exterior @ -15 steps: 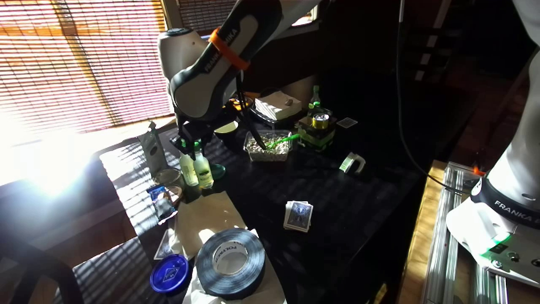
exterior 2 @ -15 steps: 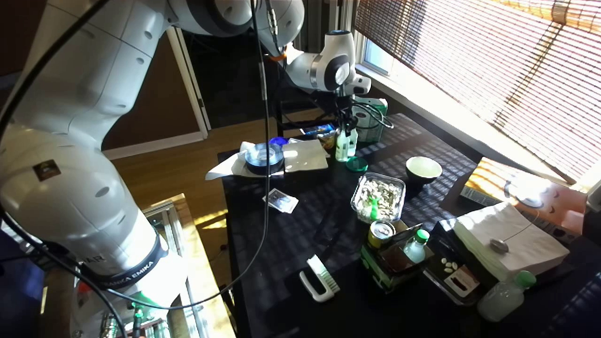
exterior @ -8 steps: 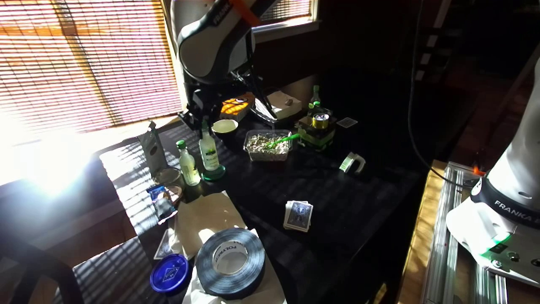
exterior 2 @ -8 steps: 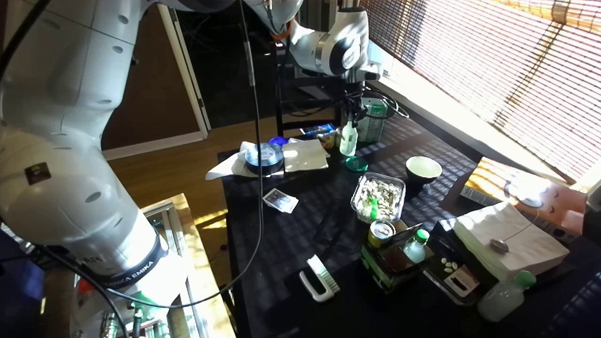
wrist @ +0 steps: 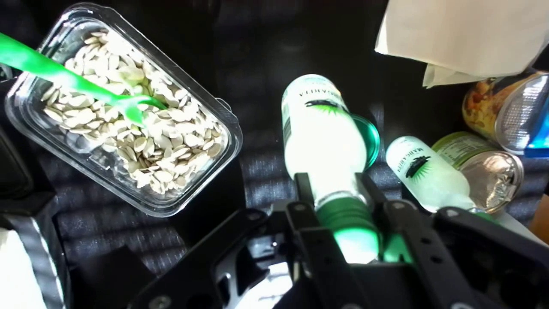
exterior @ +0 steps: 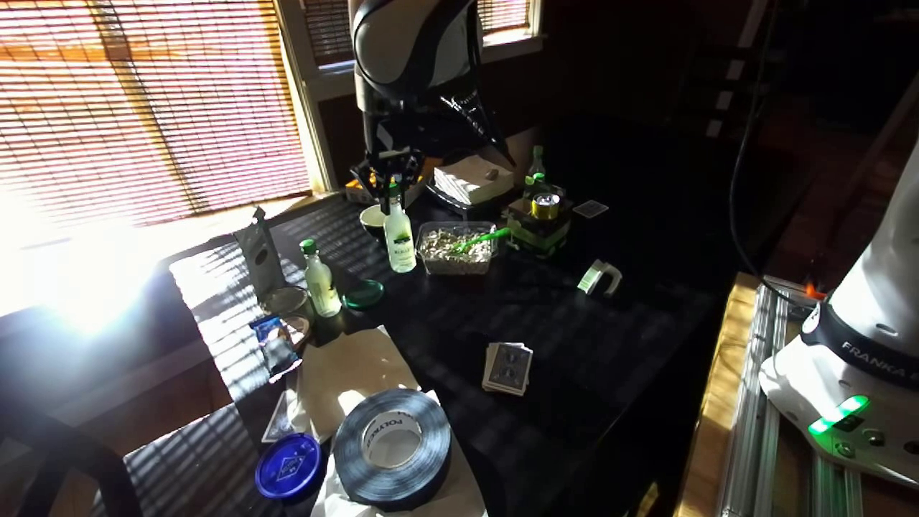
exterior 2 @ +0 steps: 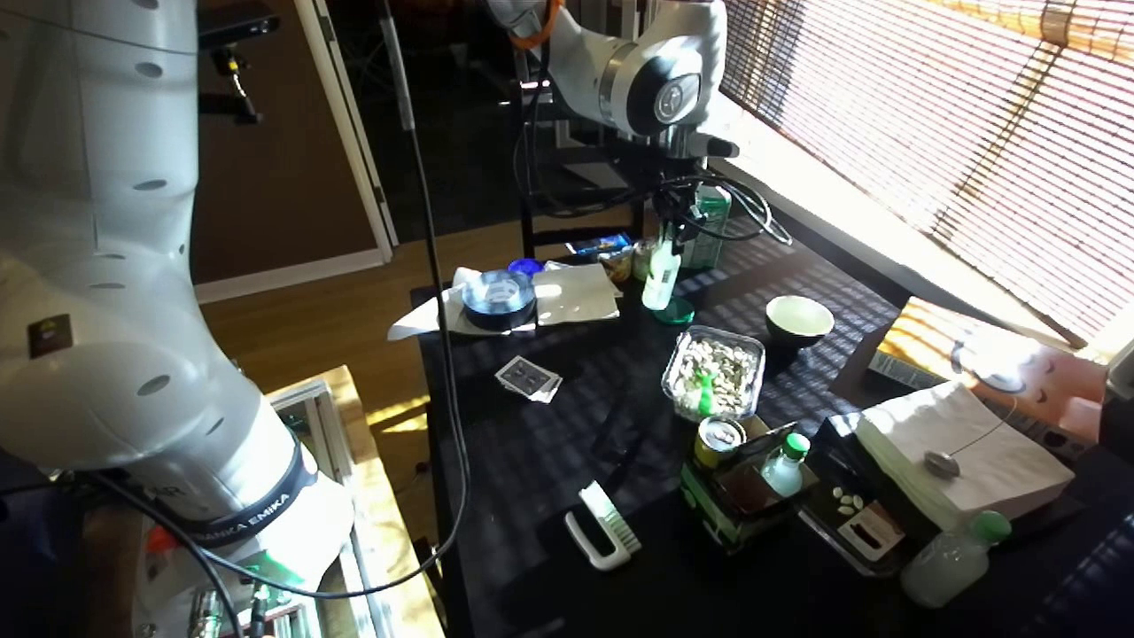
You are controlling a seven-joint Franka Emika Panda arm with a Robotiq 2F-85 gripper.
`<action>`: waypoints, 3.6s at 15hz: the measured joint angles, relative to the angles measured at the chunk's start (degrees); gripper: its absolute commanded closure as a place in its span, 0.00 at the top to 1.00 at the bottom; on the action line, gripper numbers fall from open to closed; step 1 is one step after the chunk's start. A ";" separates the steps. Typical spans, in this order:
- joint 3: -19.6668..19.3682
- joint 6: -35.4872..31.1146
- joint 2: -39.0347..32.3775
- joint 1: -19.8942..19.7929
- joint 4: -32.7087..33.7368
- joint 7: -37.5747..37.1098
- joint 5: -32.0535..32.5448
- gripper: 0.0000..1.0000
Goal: Move one bottle to the right
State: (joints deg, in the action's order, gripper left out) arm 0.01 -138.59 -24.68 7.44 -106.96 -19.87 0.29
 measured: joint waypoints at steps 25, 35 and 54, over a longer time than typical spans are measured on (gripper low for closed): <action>-12.00 4.02 0.40 -6.54 6.58 -23.60 -0.14 0.29; -13.25 -2.40 4.10 -9.31 2.67 -23.34 -0.07 0.07; -13.87 -2.76 14.58 -11.17 -8.34 -23.29 0.07 0.07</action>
State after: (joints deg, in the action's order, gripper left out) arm -13.86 -141.35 -10.10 -3.73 -115.30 -43.16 0.36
